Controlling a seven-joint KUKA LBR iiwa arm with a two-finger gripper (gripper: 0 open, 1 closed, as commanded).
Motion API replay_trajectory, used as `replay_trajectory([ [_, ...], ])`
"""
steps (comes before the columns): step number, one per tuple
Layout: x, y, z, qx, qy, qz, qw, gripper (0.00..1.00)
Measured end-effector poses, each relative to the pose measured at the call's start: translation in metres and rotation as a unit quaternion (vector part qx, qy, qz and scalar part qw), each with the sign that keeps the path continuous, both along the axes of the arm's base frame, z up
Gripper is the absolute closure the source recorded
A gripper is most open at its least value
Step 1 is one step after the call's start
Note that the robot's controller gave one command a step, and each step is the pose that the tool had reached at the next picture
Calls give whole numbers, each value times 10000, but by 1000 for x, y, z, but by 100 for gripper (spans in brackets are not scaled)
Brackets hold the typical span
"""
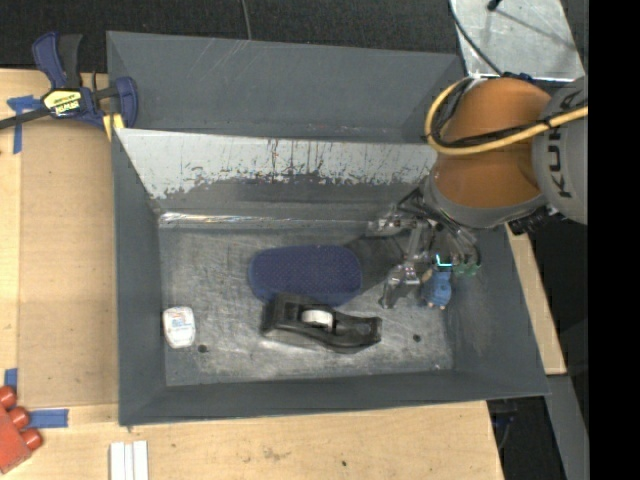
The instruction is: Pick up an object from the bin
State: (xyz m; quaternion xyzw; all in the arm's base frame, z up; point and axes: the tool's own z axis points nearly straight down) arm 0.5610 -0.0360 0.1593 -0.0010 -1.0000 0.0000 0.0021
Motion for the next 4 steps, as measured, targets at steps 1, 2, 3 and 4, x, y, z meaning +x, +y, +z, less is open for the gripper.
replay_trajectory([
  [1, 31, 66, -87, -7, -53, -234, 9997, 0],
  [2, 33, 65, -84, -2, -48, -231, 9997, 0],
  [3, 35, 65, -82, -1, -58, -226, 9997, 0],
  [4, 30, 100, -83, -21, -124, 545, 9984, 0],
])
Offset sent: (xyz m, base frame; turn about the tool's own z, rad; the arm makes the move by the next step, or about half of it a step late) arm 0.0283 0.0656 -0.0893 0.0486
